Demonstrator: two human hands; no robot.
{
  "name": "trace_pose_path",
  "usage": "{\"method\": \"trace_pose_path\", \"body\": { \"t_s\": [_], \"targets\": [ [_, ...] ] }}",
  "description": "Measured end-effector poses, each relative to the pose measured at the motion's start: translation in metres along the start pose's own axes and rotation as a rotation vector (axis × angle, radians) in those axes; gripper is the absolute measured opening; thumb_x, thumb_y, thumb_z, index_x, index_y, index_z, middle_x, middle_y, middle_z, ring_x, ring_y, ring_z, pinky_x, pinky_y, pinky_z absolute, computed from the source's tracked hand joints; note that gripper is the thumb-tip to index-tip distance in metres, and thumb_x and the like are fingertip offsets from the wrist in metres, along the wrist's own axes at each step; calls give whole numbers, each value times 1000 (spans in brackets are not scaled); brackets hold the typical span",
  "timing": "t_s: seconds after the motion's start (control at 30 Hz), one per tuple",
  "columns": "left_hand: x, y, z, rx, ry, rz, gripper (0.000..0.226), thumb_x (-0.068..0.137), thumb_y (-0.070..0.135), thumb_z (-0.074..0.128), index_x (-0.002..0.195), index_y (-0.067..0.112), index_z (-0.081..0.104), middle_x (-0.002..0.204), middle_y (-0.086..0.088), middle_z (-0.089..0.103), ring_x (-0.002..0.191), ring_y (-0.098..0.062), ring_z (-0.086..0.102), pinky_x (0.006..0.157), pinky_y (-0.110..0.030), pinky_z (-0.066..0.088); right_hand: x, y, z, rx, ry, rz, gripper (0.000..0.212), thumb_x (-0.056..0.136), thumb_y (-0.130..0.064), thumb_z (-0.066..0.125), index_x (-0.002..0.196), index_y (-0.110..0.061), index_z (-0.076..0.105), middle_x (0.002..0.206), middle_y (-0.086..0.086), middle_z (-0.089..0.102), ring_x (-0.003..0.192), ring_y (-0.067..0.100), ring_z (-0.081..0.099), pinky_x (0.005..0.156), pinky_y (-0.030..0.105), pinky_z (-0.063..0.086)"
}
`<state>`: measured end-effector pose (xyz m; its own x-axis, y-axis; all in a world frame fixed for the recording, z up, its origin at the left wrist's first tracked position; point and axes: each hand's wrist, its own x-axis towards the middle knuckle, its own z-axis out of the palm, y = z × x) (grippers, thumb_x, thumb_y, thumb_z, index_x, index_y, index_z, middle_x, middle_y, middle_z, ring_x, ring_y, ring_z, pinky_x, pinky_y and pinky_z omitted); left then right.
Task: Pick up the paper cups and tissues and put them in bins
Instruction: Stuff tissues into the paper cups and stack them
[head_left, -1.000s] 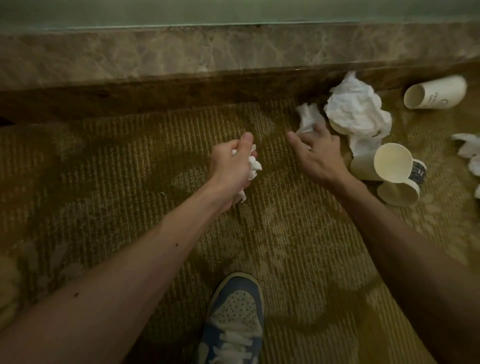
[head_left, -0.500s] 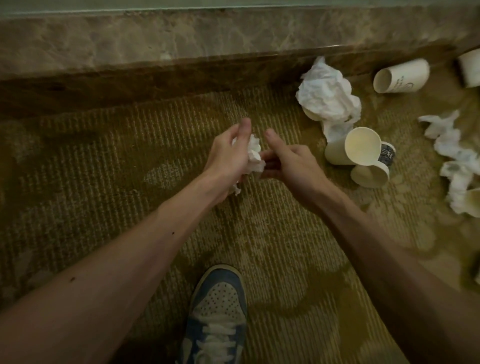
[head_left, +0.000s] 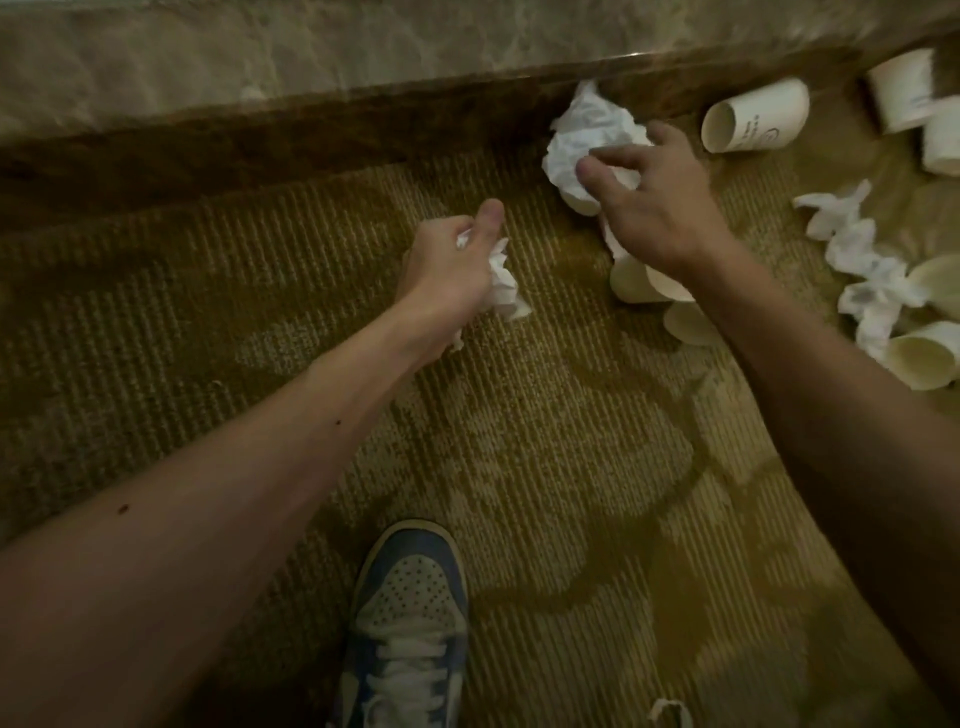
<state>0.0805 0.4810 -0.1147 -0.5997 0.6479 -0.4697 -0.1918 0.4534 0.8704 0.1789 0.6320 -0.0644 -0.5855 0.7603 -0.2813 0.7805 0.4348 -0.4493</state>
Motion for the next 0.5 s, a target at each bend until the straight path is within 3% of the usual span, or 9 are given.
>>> {"method": "trace_pose_path", "body": {
  "t_s": [0.07, 0.1, 0.17, 0.27, 0.33, 0.4, 0.43, 0.5],
  "targets": [
    [1, 0, 2, -32, -10, -25, 41, 100, 49, 43, 92, 18, 67, 83, 2, 69, 75, -10, 67, 72, -33, 54, 7, 2, 3, -107, -101, 30, 50, 95, -50, 51, 132, -17, 60, 152, 10, 34, 135, 24, 39, 99, 27, 30],
    [2, 0, 2, -50, -19, -37, 40, 99, 51, 43, 97, 19, 67, 85, 2, 70, 77, -10, 68, 72, -32, 55, 8, 2, 5, -112, -110, 25, 47, 96, -47, 53, 127, -13, 63, 143, 11, 46, 125, 23, 50, 98, 30, 41],
    [1, 0, 3, -73, -43, -37, 41, 98, 53, 44, 101, 20, 67, 83, 4, 69, 73, -8, 68, 62, -27, 54, 7, 2, 7, -53, -61, 15, 39, 95, -39, 57, 114, -7, 68, 120, 11, 63, 101, 19, 64, 88, 40, 55],
    [1, -3, 3, -69, -63, -3, 44, 97, 54, 44, 103, 18, 67, 82, 4, 69, 69, -7, 68, 57, -23, 49, 2, 4, 3, 6, 33, 12, 35, 95, -38, 57, 102, -7, 72, 102, 9, 71, 87, 18, 68, 80, 44, 57],
    [2, -5, 1, -88, -65, -4, 43, 98, 54, 43, 102, 18, 66, 84, 4, 69, 68, -4, 68, 57, -20, 49, -6, 3, -1, 62, 94, -31, 37, 96, -40, 55, 89, -8, 73, 90, 10, 73, 79, 16, 69, 74, 38, 59],
    [4, -5, -1, -121, -38, -7, 40, 99, 54, 41, 97, 21, 65, 82, 5, 69, 69, -4, 68, 60, -23, 51, -19, -2, -4, 125, 155, -70, 36, 96, -42, 55, 74, -17, 70, 73, 1, 70, 63, 3, 65, 60, 17, 53],
    [5, -4, -2, -136, -19, -5, 41, 99, 53, 41, 93, 21, 65, 80, 5, 69, 69, -6, 68, 63, -26, 52, -27, -5, -4, 171, 159, -80, 36, 95, -44, 55, 72, -20, 68, 69, -5, 68, 59, 1, 62, 53, 15, 49],
    [2, -2, -3, -161, -6, -4, 44, 99, 55, 39, 93, 20, 66, 80, 3, 71, 72, -11, 69, 66, -31, 56, -46, -10, 2, 294, 98, -87, 38, 95, -46, 55, 75, -18, 71, 70, -6, 69, 62, 6, 65, 55, 21, 50]
  ]
}}
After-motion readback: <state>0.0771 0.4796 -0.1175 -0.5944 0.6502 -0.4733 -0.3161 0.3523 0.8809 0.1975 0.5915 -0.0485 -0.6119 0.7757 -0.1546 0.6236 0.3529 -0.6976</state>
